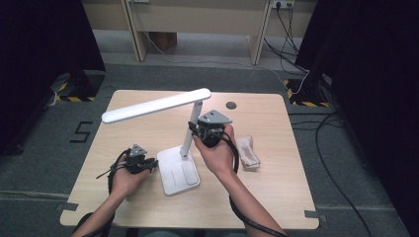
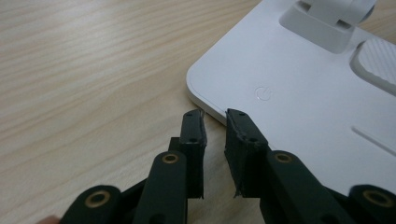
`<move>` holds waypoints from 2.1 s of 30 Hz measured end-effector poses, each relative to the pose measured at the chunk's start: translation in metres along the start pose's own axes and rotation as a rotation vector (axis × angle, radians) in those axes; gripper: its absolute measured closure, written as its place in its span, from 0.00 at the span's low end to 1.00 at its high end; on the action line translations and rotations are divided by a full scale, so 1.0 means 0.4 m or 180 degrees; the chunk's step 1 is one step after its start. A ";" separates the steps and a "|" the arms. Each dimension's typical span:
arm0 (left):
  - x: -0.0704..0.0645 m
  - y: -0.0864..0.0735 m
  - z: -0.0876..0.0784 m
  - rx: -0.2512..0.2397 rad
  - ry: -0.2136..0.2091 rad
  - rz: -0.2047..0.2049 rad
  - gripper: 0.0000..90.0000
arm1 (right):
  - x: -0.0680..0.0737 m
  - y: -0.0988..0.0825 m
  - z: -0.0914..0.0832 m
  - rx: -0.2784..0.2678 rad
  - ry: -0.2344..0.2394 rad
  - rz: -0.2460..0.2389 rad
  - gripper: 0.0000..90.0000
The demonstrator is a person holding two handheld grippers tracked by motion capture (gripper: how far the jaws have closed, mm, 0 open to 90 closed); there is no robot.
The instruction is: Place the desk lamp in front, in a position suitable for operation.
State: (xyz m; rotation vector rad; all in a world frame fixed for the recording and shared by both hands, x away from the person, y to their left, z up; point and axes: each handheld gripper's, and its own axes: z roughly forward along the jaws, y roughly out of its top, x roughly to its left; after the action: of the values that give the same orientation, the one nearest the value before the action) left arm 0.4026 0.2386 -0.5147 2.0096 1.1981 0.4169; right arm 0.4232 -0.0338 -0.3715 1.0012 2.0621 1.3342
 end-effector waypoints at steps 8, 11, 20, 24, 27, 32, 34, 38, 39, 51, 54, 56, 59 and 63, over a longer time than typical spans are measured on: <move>-0.028 0.041 0.042 0.0051 -0.0037 0.0108 0.85 | -0.031 -0.018 -0.051 0.0033 -0.0079 0.0039 0.75; -0.035 0.053 0.054 0.0068 -0.0052 0.0137 0.85 | -0.042 -0.019 -0.061 0.0066 -0.0124 0.0020 0.74; -0.061 0.094 0.094 0.0144 -0.0079 0.0245 0.85 | -0.074 -0.026 -0.095 0.0156 -0.0215 -0.0001 0.72; -0.067 0.100 0.102 0.0134 -0.0094 0.0250 0.84 | -0.084 -0.034 -0.110 0.0164 -0.0195 -0.0083 0.70; -0.073 0.102 0.107 0.0125 -0.0083 0.0276 0.84 | -0.088 -0.041 -0.118 0.0190 -0.0151 -0.0079 0.68; -0.076 0.100 0.106 0.0108 -0.0084 0.0288 0.83 | -0.088 -0.050 -0.119 0.0211 -0.0131 -0.0110 0.67; -0.076 0.099 0.106 0.0104 -0.0086 0.0285 0.83 | -0.088 -0.052 -0.117 0.0204 -0.0120 -0.0108 0.66; -0.076 0.093 0.102 0.0073 -0.0089 0.0264 0.80 | -0.088 -0.057 -0.118 0.0165 -0.0047 -0.0143 0.57; -0.076 0.088 0.098 0.0054 -0.0086 0.0273 0.78 | -0.088 -0.062 -0.123 0.0164 0.0032 -0.0190 0.52; -0.077 0.059 0.074 -0.0041 -0.0137 0.0226 0.68 | -0.096 -0.099 -0.183 0.0076 0.0245 -0.0262 0.48; -0.078 0.057 0.069 -0.0052 -0.0134 0.0245 0.68 | -0.103 -0.118 -0.193 0.0096 0.0222 -0.0232 0.48; -0.078 0.055 0.061 -0.0079 -0.0133 0.0254 0.68 | -0.114 -0.136 -0.198 0.0144 0.0193 -0.0193 0.48; -0.075 0.048 0.045 -0.0106 -0.0137 0.0259 0.66 | -0.136 -0.162 -0.201 0.0218 0.0130 -0.0163 0.48; -0.070 0.037 0.027 -0.0115 -0.0106 0.0271 0.62 | -0.177 -0.205 -0.198 0.0371 0.0016 -0.0066 0.49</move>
State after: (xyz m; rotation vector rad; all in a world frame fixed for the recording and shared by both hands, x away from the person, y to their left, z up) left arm 0.4039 0.2057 -0.5084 2.0339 1.0803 0.4420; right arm 0.3836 -0.1547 -0.4136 1.0234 2.1692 1.2189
